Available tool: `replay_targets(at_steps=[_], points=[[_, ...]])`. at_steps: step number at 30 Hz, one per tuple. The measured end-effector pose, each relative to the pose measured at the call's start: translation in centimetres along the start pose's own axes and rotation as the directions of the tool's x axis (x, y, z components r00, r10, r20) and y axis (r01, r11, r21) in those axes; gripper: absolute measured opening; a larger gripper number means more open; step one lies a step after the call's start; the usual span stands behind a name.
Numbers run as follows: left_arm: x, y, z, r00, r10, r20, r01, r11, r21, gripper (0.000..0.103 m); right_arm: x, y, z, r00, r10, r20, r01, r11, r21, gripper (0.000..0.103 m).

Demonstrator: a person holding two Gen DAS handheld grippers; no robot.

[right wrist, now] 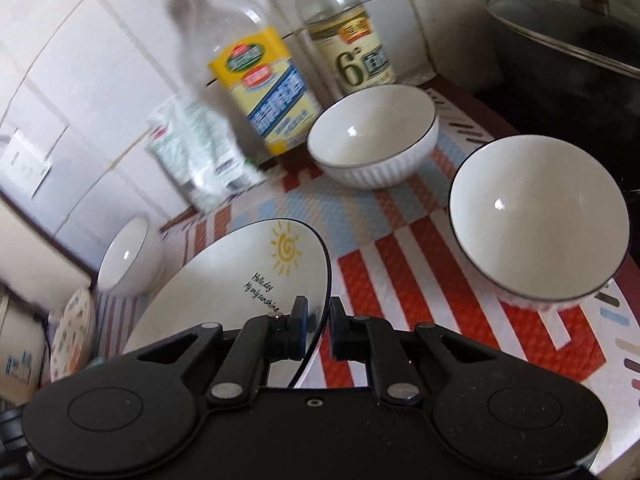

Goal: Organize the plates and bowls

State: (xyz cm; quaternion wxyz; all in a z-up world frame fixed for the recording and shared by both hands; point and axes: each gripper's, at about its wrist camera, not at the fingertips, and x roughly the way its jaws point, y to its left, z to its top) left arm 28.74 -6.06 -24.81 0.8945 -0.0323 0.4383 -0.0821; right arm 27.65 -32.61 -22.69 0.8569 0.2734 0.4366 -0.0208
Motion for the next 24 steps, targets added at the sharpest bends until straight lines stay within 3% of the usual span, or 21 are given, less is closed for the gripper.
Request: replay_targets(at_steps=[10,12,15,24], points=[[-1.5,0.4,-2.1,1.0,0.011,-0.029,-0.01,0.999,0.032,0.013,-0.9,-0.2,-2.1,0.998,0.029,-0.054,-0.032,0.998,-0.055,0.016],[-1.2,0.5,-2.0,0.996,-0.018,-0.088,0.02,1.0,0.018,0.013,-0.7,-0.3,-2.0,0.997,0.028,-0.066,-0.034,0.996,-0.086,0.016],[-1.3,0.4,-2.3,0.99,-0.052,-0.132,0.057,0.998,0.038,0.013,-0.2,-0.8,-1.4,0.994,-0.005,-0.111,-0.005,0.996,-0.088,0.017],[-0.8,0.4,-3.7,0.982,-0.047,-0.184,0.051,0.999,0.017,0.013,0.5,-1.8,-2.3,0.987,-0.01,-0.162,0.007,1.0,-0.023,0.019]])
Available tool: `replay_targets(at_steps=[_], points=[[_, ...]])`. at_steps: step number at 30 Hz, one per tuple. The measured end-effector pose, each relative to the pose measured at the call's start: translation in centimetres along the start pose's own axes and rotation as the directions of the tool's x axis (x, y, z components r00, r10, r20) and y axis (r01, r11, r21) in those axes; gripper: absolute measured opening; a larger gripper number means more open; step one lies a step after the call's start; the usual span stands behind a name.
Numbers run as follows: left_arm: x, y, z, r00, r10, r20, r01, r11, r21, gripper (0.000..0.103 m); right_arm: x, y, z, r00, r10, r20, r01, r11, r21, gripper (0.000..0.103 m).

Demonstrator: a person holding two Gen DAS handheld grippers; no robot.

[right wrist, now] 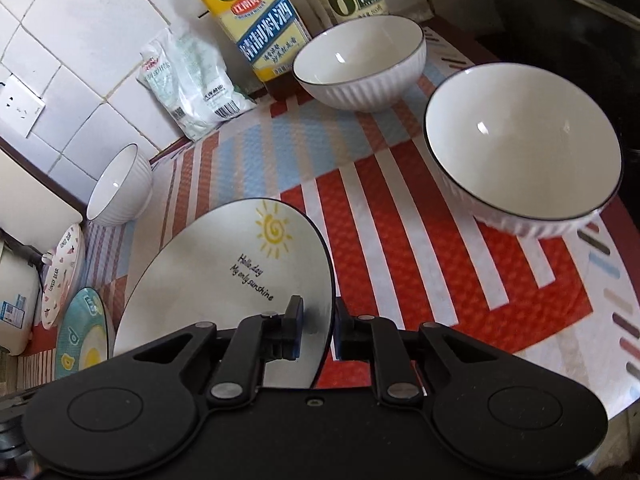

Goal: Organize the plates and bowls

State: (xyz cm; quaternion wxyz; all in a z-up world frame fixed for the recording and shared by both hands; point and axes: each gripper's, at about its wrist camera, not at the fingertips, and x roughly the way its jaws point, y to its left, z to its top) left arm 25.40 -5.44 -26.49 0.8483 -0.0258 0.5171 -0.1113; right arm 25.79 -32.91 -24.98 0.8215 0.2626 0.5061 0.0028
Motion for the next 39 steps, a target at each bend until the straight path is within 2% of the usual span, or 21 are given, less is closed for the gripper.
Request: replay_targets(at_steps=[3,10,11,13,14,17,20,24,27,28,31,34,37,39], points=[[0.1,-0.3,-0.2,1.0,0.016,-0.007,-0.015,1.0,0.023,0.013,0.1,0.0,-0.3,1.0,-0.02,0.0,0.02,1.0,-0.014,0.021],[0.0,-0.9,-0.3,0.999,0.04,-0.032,-0.037,0.996,0.083,0.014,0.1,1.2,-0.9,0.995,-0.101,0.01,0.102,0.983,-0.154,0.026],[-0.3,-0.9,-0.3,0.999,0.04,-0.031,-0.037,0.996,0.085,0.014,-0.3,1.5,-1.0,0.993,-0.115,0.027,0.118,0.977,-0.179,0.03],[-1.1,-1.0,-0.4,0.999,0.034,-0.024,-0.032,0.996,0.089,0.014,-1.6,2.2,-1.3,0.986,-0.13,0.105,0.15,0.966,-0.21,0.051],[-1.6,-1.1,-0.5,0.999,0.03,-0.022,-0.028,0.996,0.09,0.014,-2.5,2.5,-1.6,0.982,-0.127,0.143,0.156,0.963,-0.221,0.054],[-3.1,-1.5,-0.7,0.999,0.0,-0.034,0.003,0.996,0.087,0.014,-4.7,2.8,-2.1,0.978,-0.104,0.179,0.146,0.961,-0.237,0.054],[-5.0,-2.0,-1.0,0.999,-0.016,-0.04,0.02,0.995,0.094,0.015,-6.3,3.1,-2.3,0.982,-0.09,0.166,0.131,0.958,-0.254,0.055],[-8.5,-3.5,-1.7,0.999,0.015,0.033,-0.02,0.988,0.156,0.017,-8.7,4.1,-2.9,0.988,-0.034,0.152,0.081,0.945,-0.318,0.056],[-11.1,-4.0,-2.1,0.998,-0.018,0.053,0.01,0.989,0.149,0.018,-10.9,5.1,-3.7,0.99,0.01,0.138,0.044,0.922,-0.384,0.06],[-11.9,-4.1,-2.3,0.998,-0.021,0.061,0.012,0.989,0.148,0.019,-11.6,5.3,-3.9,0.99,0.02,0.137,0.035,0.921,-0.388,0.064],[-14.1,-4.5,-2.8,0.996,-0.021,0.082,0.008,0.987,0.158,0.024,-13.7,5.5,-4.4,0.99,0.052,0.135,0.003,0.926,-0.378,0.066],[-15.9,-4.6,-3.3,0.996,-0.017,0.089,0.001,0.984,0.179,0.028,-15.4,5.9,-4.8,0.991,0.055,0.121,-0.003,0.92,-0.392,0.066],[-17.5,-4.4,-3.7,0.998,-0.008,0.057,-0.003,0.982,0.186,0.033,-16.9,6.9,-5.1,0.996,0.008,0.088,0.03,0.904,-0.426,0.066],[-19.0,-4.2,-4.2,0.998,-0.017,0.069,0.002,0.977,0.214,0.036,-18.1,7.5,-5.1,0.997,0.015,0.074,0.02,0.896,-0.443,0.066]])
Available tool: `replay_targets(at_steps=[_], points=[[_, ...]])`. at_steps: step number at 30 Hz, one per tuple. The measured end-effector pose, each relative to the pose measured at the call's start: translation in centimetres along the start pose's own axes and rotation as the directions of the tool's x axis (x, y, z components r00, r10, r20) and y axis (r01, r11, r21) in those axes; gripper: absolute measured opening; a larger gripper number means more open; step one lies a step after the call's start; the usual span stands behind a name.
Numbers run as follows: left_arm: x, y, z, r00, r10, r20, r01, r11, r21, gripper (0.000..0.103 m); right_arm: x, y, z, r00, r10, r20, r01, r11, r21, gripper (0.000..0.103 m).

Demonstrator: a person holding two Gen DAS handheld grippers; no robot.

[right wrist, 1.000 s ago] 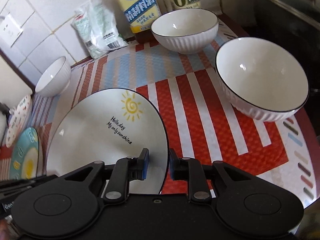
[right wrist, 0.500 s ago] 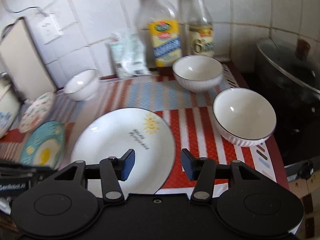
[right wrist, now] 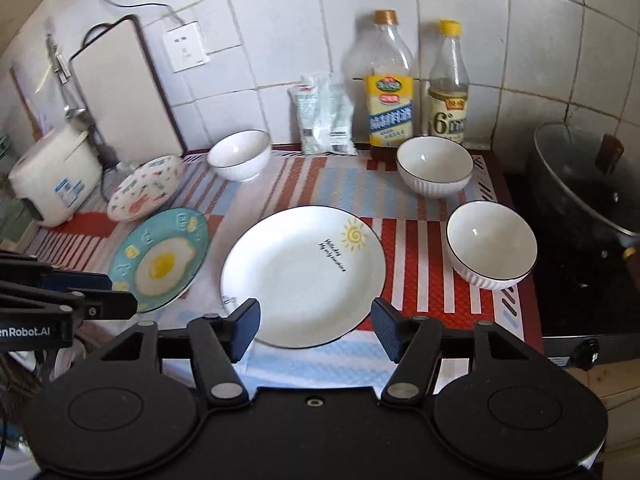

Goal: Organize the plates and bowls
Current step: 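Open both grippers and move them toward the teal egg plate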

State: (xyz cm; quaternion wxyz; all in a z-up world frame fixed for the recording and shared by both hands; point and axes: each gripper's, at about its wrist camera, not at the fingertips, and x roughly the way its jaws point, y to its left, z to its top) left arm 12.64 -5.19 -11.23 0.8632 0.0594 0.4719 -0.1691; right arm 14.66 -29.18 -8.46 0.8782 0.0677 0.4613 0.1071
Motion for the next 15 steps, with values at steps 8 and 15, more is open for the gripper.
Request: replay_targets(at_steps=[8,15], points=[[-4.0,1.3,-1.1,0.998,0.044,0.036,-0.045,0.998,0.042,0.046,-3.8,3.0,1.4,0.998,0.059,0.007,-0.059,0.997,-0.057,0.073],[-5.5,4.7,-1.8,0.996,0.076,0.049,-0.078,0.996,0.031,0.05,-4.7,7.3,3.1,0.998,0.061,0.02,-0.055,0.976,-0.212,0.076]])
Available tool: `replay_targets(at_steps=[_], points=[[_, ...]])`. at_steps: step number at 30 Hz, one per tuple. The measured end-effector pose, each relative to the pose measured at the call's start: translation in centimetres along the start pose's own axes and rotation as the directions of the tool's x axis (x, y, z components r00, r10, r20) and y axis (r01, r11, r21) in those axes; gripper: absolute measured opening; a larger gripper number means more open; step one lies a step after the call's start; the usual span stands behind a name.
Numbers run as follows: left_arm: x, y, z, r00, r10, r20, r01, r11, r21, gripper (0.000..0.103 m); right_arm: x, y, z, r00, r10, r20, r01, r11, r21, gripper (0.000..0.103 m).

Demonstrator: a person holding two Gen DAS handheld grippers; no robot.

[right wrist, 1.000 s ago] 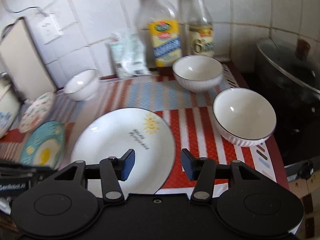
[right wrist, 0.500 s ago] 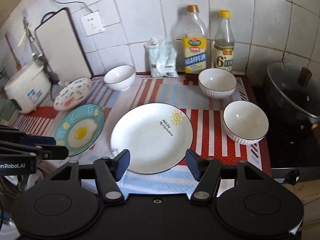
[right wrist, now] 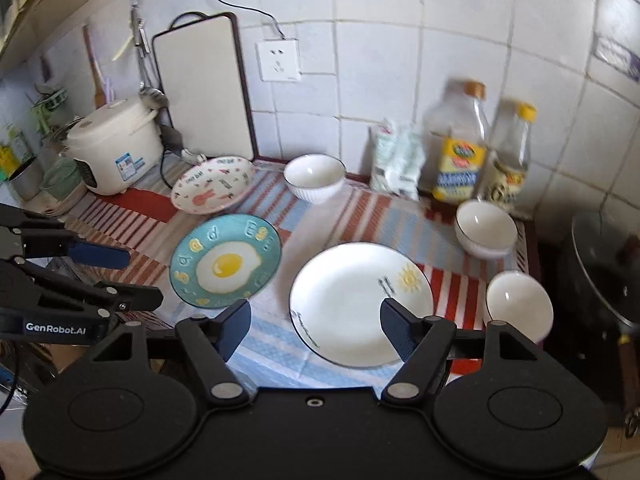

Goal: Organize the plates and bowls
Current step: 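Open both grippers and move them toward the teal egg plate, then close both grippers on the rim of the teal egg plate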

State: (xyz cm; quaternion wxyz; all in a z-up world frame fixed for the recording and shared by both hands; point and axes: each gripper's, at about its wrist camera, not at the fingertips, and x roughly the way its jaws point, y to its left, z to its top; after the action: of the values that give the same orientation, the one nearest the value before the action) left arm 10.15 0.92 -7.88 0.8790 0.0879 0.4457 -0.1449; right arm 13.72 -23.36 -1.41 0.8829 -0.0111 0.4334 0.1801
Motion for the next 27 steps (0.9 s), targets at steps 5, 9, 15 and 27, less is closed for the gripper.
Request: replay_targets(at_steps=[5,9,15,27], points=[[-0.4,3.3,0.1,1.0,0.001,-0.005,-0.002,1.0,-0.027,0.051,0.6,1.9,1.4,0.999,0.039,0.01,-0.038,0.999,-0.019,0.076],[0.2,5.9,0.1,1.0,0.018,-0.008,-0.019,0.999,-0.033,0.053,1.4,3.5,2.1,0.998,0.061,0.023,-0.061,0.998,-0.009,0.084],[2.2,9.7,0.2,0.999,0.007,-0.038,-0.009,0.998,-0.069,0.055,3.6,5.9,2.8,0.994,0.105,0.015,-0.104,0.994,-0.013,0.085],[6.7,15.6,-0.6,0.999,-0.041,-0.001,0.04,0.992,-0.116,0.076,9.5,9.1,2.5,0.992,0.086,0.095,-0.09,0.995,0.031,0.085]])
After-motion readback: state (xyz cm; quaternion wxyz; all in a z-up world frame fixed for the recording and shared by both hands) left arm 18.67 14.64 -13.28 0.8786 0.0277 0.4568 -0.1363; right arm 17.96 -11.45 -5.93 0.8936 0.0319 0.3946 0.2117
